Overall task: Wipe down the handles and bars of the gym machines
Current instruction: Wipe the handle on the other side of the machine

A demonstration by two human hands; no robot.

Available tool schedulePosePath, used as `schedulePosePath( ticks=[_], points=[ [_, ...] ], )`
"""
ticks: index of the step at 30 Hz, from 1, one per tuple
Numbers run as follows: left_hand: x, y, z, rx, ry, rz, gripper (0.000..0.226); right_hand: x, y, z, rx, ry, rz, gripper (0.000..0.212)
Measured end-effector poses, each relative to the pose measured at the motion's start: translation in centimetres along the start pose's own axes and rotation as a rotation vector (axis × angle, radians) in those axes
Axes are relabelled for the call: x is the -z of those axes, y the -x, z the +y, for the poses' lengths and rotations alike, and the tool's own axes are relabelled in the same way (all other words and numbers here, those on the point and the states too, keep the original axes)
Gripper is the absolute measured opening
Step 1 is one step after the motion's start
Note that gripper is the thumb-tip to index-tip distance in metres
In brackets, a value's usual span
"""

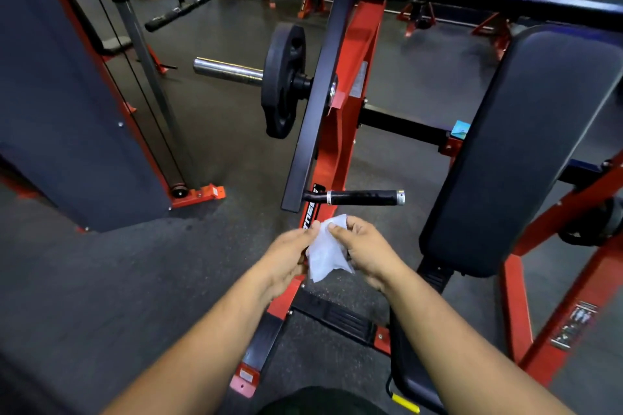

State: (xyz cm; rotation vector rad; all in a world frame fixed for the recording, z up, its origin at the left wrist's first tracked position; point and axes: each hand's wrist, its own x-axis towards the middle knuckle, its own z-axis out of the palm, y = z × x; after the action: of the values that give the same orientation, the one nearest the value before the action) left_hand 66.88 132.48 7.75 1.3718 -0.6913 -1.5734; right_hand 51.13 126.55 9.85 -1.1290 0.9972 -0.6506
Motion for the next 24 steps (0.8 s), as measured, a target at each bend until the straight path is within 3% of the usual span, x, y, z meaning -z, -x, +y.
schedulePosePath(
  ticks=[3, 8, 10, 12, 15, 17, 20, 24],
  points=[
    [1.4, -0.6, 1.8, -0.228, -0.082, 0.062, 0.014, 0.1, 0.0, -0.9, 0.118, 0.124, 0.047, 0.016],
    [2.6, 0.8, 7.4, -0.674, -0.164, -0.031, 0.025, -0.2, 1.1, -5.5, 0.493, 0.223, 0.075, 0.021],
    [3.1, 0.8, 8.4, -0.767, -0.230, -0.070, 0.030, -0.4, 1.2, -6.5, 0.536, 0.254, 0.079, 0.024],
    [3.4, 0.8, 8.4, -0.725, -0.172, -0.048, 0.037, -0.7, 1.0, -6.5, 0.482, 0.211, 0.101, 0.029],
    [3.3, 1.0, 7.7, -0.431, 0.094, -0.035, 0.027, -1.2, 0.7, -5.6, 0.369, 0.203, 0.115, 0.030],
    [3.8, 1.1, 7.0, -0.245, 0.183, -0.073, 0.036, -1.6, 0.5, -5.0, 0.334, 0.221, 0.113, 0.031],
    [4.4, 1.3, 5.8, -0.174, -0.081, -0.095, 0.046, -2.5, 0.8, -4.1, 0.328, 0.228, 0.165, 0.028],
    [4.9, 0.5, 4.0, -0.279, -0.244, -0.060, 0.014, -2.9, 1.3, -1.9, 0.302, 0.142, 0.224, 0.033]
  ],
)
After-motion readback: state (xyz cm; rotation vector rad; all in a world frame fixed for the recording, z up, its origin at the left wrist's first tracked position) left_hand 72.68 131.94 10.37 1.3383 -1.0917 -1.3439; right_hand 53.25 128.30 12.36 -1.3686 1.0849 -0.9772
